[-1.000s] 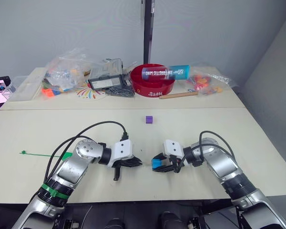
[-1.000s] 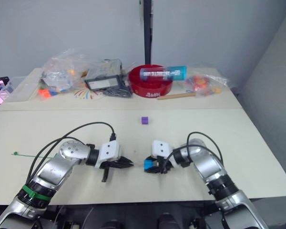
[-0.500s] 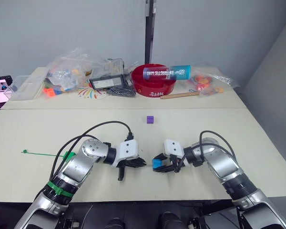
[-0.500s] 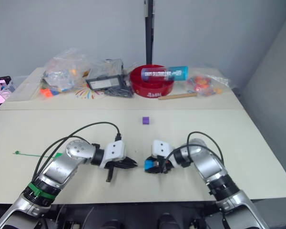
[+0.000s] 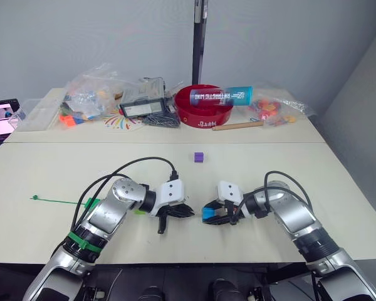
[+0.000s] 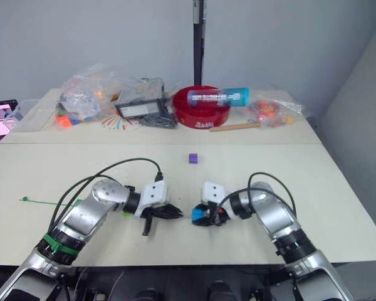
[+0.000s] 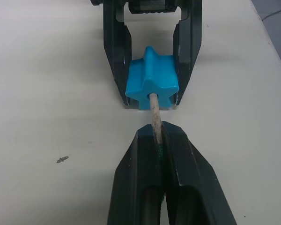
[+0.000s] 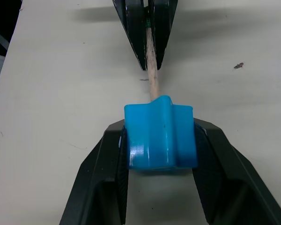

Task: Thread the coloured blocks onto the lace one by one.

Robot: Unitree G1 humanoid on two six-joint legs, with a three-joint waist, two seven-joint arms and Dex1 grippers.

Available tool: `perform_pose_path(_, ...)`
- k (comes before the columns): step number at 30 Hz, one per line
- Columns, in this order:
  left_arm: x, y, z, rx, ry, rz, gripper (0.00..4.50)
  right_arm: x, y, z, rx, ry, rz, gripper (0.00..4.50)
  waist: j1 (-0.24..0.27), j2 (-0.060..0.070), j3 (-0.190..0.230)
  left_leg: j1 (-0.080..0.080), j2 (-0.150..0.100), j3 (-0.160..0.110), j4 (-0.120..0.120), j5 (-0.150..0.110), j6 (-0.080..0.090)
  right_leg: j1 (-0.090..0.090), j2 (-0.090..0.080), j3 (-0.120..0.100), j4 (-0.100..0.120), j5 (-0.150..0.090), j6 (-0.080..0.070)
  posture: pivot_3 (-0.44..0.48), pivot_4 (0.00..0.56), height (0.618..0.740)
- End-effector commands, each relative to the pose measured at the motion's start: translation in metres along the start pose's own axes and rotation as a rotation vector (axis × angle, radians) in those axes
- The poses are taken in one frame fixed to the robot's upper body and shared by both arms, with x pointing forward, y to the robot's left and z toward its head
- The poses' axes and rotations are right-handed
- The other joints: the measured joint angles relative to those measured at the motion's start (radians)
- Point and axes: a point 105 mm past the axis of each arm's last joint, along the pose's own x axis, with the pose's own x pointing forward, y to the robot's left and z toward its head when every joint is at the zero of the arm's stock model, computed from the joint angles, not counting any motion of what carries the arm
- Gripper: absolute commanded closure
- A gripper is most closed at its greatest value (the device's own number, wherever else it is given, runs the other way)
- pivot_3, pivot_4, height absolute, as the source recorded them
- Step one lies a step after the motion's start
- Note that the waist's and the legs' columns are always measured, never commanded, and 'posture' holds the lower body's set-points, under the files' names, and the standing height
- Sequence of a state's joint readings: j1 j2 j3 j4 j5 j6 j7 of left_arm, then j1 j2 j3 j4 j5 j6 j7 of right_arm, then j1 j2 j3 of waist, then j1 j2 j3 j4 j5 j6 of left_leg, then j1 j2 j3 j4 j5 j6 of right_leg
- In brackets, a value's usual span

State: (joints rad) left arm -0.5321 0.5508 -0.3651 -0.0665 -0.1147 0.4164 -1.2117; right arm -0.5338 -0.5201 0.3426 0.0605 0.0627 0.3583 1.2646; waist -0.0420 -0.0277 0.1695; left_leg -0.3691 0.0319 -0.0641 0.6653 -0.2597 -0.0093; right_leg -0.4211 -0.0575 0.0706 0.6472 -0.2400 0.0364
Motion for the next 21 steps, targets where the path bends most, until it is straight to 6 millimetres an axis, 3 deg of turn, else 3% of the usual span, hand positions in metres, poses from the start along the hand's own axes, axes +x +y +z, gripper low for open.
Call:
perform_pose_path(1, 0.005, -0.013, 0.03, 0.103, -0.063, -0.046, 4.5, 0.007, 0.001, 0.01, 0.019, -0.035, -0.016, 3.15, -0.001, 0.0, 0.0, 0.0, 0.0, 0.0, 0.0, 0.0, 0.0, 0.0, 0.0, 0.0, 0.0, 0.0, 0.0, 0.0, 0.15, 0.731)
perform_pose_path(9, 0.004, -0.021, 0.034, 0.074, -0.099, -0.04, 4.5, 0.006, 0.0, 0.007, 0.03, -0.013, -0.029, 3.15, -0.004, 0.0, 0.0, 0.0, 0.0, 0.0, 0.0, 0.0, 0.0, -0.001, 0.0, 0.0, 0.0, 0.0, 0.0, 0.0, 0.15, 0.731)
perform_pose_path(21, 0.009, -0.037, 0.015, 0.01, -0.15, -0.133, 4.5, 0.005, 0.012, 0.014, -0.059, -0.024, 0.051, 3.15, -0.001, 0.0, 0.0, 0.0, 0.0, 0.0, 0.0, 0.0, 0.0, -0.001, 0.0, 0.0, 0.0, 0.0, 0.0, 0.0, 0.15, 0.731)
